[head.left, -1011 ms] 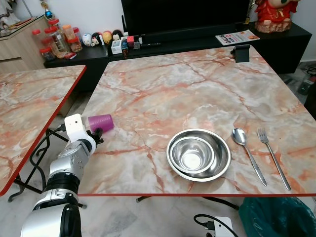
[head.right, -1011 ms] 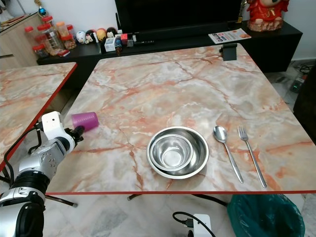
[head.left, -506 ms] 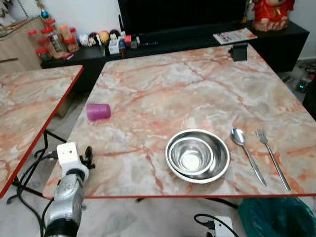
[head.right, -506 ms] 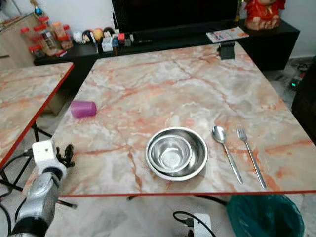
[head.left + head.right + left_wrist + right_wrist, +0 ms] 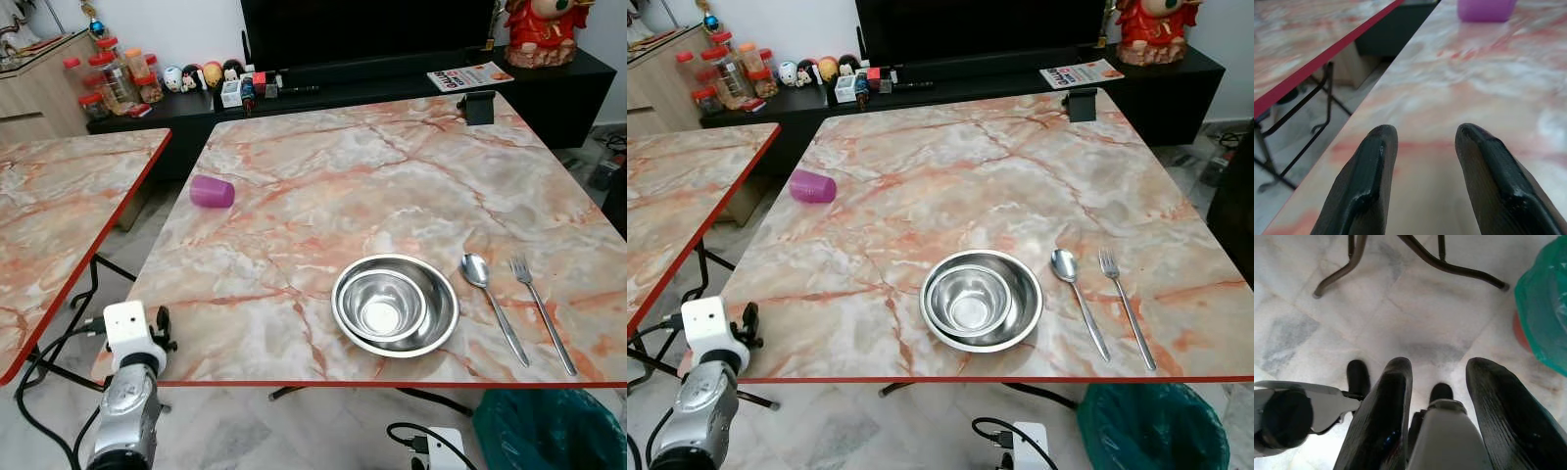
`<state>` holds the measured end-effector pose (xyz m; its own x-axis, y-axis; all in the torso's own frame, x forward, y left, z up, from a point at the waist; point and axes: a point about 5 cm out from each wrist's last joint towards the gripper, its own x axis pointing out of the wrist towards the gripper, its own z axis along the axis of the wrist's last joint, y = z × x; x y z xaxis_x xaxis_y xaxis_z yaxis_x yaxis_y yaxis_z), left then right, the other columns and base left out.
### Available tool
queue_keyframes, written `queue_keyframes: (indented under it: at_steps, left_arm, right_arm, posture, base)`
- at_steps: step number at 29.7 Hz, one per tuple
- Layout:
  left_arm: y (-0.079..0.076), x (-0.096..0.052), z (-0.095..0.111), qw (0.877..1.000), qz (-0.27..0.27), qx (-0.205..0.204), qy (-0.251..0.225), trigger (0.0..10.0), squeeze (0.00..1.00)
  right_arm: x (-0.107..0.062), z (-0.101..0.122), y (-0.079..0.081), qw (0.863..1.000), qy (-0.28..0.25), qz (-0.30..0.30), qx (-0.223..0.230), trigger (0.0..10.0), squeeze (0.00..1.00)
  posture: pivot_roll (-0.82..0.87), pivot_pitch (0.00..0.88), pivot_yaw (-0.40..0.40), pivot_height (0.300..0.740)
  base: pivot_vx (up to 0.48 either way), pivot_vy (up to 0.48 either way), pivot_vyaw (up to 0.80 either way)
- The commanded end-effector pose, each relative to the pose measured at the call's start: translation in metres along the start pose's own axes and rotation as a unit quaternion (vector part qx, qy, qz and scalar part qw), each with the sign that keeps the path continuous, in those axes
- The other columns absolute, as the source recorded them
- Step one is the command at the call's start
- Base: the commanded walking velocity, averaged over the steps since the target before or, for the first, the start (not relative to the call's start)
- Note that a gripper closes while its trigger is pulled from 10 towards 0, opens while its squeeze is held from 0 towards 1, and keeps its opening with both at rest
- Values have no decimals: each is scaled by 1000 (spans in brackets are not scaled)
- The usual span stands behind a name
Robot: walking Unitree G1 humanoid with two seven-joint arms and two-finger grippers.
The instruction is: Setting the table
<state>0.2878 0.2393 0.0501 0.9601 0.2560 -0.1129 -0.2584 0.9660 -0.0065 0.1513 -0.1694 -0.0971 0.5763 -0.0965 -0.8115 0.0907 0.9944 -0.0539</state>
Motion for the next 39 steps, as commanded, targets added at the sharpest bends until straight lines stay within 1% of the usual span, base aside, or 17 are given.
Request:
queue_keyframes:
  at_steps: [1, 12, 19, 32, 39]
  left_arm:
    - [1, 3, 8, 1000, 5, 7, -17, 10000, 0]
    - [1, 3, 8, 1000, 9, -1, -22, 10000, 0]
    - [2, 6, 22, 999, 13, -4, -49, 10000, 0]
    - [7, 1, 20, 999, 24, -2, -48, 10000, 0]
    - [13, -2, 20, 998, 38, -2, -50, 10000, 0]
  right_arm:
    - [1, 5, 5, 1000, -7, 9, 2, 10000, 0]
    - [2, 7, 3, 1000, -9, 12, -5, 10000, 0]
    - [2, 10, 5, 1000, -11, 15, -11, 10000, 0]
    - [3, 12, 6, 1000, -13, 16, -14, 10000, 0]
    - [3, 11, 5, 1000, -12, 13, -7, 10000, 0]
  posture:
    - [54, 0, 137, 740]
    - [60, 0, 125, 740]
    - [63, 0, 121, 740]
    - [83, 0, 120, 740]
    - [95, 0, 118, 740]
  base:
    - [0, 480, 0]
    - [0, 480, 0]
    - [0, 480, 0]
    - [0, 480, 0]
    - [0, 480, 0]
